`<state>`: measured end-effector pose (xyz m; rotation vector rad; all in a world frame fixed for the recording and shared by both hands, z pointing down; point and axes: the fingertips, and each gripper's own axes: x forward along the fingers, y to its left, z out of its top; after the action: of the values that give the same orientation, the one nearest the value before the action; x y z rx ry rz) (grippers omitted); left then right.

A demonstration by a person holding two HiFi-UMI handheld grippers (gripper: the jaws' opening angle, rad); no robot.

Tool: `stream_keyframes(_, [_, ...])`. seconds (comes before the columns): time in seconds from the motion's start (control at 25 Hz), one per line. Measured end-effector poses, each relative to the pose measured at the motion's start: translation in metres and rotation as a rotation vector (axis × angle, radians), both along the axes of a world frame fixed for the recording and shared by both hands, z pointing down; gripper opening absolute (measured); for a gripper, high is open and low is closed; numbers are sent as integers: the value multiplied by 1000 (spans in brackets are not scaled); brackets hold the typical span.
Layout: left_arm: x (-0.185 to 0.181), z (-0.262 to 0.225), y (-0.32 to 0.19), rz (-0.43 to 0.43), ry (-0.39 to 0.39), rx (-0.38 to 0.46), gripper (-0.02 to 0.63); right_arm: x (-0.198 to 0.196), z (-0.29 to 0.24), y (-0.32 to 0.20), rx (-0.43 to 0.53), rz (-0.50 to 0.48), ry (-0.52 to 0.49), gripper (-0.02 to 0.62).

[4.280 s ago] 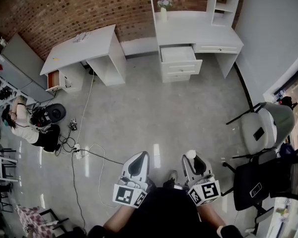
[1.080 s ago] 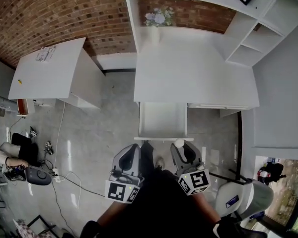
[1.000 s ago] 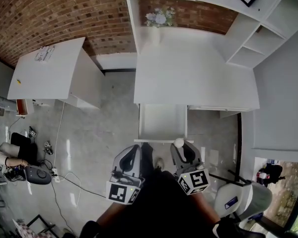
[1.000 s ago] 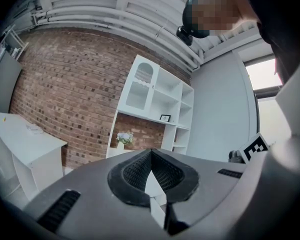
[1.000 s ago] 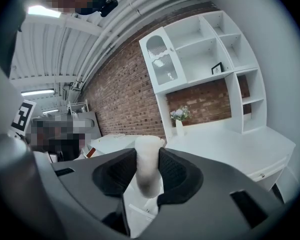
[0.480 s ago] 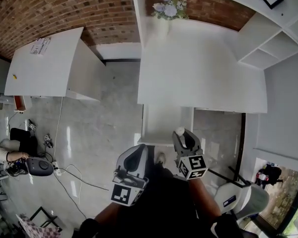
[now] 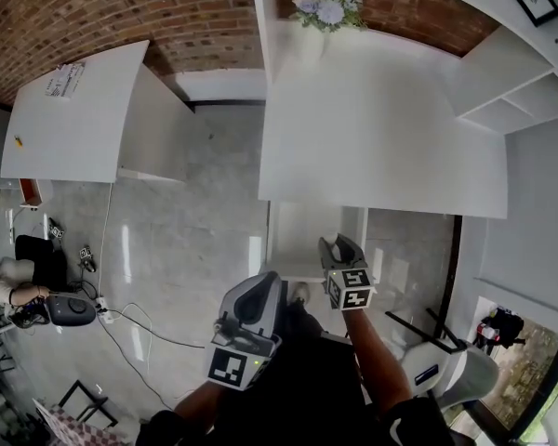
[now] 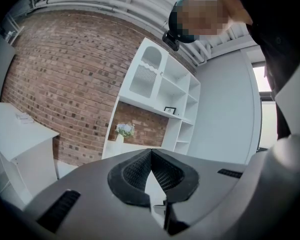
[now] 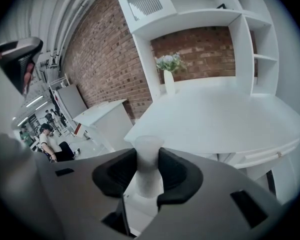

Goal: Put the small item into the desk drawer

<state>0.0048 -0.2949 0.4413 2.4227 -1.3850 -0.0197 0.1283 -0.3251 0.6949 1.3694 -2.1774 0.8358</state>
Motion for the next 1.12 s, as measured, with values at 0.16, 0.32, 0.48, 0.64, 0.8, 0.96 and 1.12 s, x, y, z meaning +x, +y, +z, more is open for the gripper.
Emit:
stream_keyframes(0.16, [1, 9, -14, 2, 8, -12, 23, 1, 50, -6, -61, -17, 39, 147])
stream_keyframes(0.32, [1, 17, -21, 8, 12, -41, 23, 1, 104, -3, -141, -36, 76, 147])
stream_keyframes(0.48, [4, 26, -31, 16, 5, -62, 23, 3, 154, -6, -211, -20, 96, 147])
stream_keyframes(0.64, [6, 35, -41, 14, 8, -80, 23, 6, 185, -10, -260, 6, 89, 147])
stream_keyframes(0.8, [7, 43, -47, 15, 6, -100, 23, 11, 209, -12, -295, 20, 97, 147])
stream_keyframes(0.96, [6, 53, -52, 5, 6, -118, 23, 15, 231, -17, -329, 26, 105, 147])
stream_keyframes(1.12, [6, 61, -57, 1, 7, -131, 23, 18, 252, -19, -372, 48, 102, 147])
